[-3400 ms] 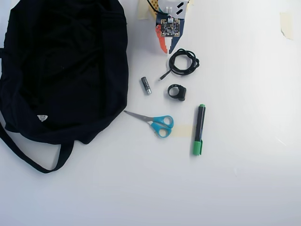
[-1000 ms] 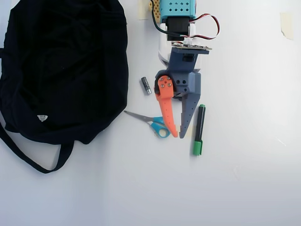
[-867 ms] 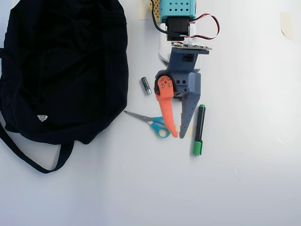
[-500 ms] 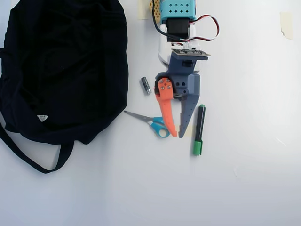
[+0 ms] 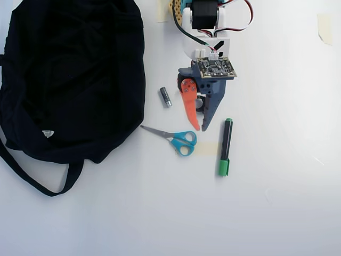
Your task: Put the cable into the black bag
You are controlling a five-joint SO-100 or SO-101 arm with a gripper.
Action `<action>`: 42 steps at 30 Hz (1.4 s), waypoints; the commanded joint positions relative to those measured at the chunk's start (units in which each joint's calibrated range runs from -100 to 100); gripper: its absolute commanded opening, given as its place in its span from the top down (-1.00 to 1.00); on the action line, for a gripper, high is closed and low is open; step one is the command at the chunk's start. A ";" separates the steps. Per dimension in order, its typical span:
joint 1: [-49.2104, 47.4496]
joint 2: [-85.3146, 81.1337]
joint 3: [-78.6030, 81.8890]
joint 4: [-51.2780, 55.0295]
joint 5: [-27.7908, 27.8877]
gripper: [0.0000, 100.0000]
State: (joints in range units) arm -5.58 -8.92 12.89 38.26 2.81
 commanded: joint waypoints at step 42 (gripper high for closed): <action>-10.57 -14.73 4.81 60.88 -2.34 0.95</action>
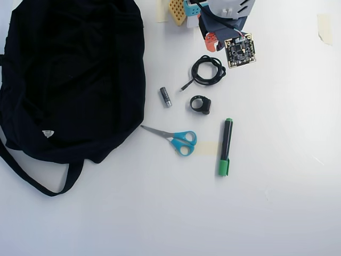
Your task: Put the cable into the black bag
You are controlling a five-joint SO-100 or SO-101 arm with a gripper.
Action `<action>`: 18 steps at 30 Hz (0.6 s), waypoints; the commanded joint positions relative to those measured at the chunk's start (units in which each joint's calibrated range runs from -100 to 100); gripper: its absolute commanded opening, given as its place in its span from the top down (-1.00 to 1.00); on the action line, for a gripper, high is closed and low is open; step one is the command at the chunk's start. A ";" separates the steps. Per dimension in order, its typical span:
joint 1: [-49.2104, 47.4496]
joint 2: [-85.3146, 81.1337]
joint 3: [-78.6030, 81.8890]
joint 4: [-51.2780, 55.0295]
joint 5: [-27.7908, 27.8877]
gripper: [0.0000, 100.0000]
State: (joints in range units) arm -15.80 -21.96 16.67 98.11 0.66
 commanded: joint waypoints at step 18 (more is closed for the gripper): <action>-0.28 -0.53 10.47 -6.38 -0.29 0.94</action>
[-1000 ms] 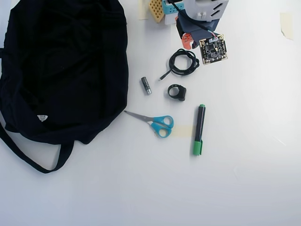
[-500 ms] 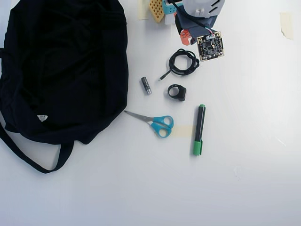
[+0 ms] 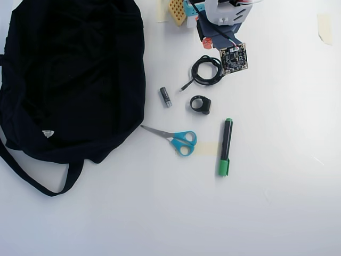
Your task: Put the cable into the black bag
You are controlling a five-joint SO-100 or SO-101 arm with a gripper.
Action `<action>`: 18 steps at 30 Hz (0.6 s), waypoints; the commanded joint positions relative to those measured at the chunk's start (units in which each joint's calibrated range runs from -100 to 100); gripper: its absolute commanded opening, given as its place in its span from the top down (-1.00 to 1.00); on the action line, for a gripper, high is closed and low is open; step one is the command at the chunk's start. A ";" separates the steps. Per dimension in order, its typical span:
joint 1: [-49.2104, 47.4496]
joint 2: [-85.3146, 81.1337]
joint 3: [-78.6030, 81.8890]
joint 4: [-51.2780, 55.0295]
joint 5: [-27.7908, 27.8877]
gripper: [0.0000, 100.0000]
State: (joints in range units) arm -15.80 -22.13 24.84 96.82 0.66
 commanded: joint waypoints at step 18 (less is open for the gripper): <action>0.17 -0.28 16.31 -20.34 -0.40 0.60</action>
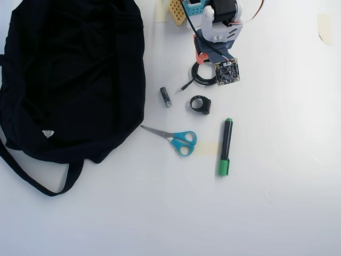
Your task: Put the cable into the black bag
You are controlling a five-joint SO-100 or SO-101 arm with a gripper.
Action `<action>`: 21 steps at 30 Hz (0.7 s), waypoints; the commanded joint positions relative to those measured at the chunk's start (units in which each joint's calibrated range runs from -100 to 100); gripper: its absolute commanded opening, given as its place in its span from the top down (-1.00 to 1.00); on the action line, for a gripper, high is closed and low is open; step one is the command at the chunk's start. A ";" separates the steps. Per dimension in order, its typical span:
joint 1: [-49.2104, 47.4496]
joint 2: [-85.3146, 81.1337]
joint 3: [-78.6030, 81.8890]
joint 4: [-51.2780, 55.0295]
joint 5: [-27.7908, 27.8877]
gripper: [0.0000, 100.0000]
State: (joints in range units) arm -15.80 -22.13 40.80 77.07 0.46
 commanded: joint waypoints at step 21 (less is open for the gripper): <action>0.24 -0.28 11.13 -15.92 -3.51 0.49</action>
State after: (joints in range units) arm -15.80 -22.13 52.12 62.04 -2.86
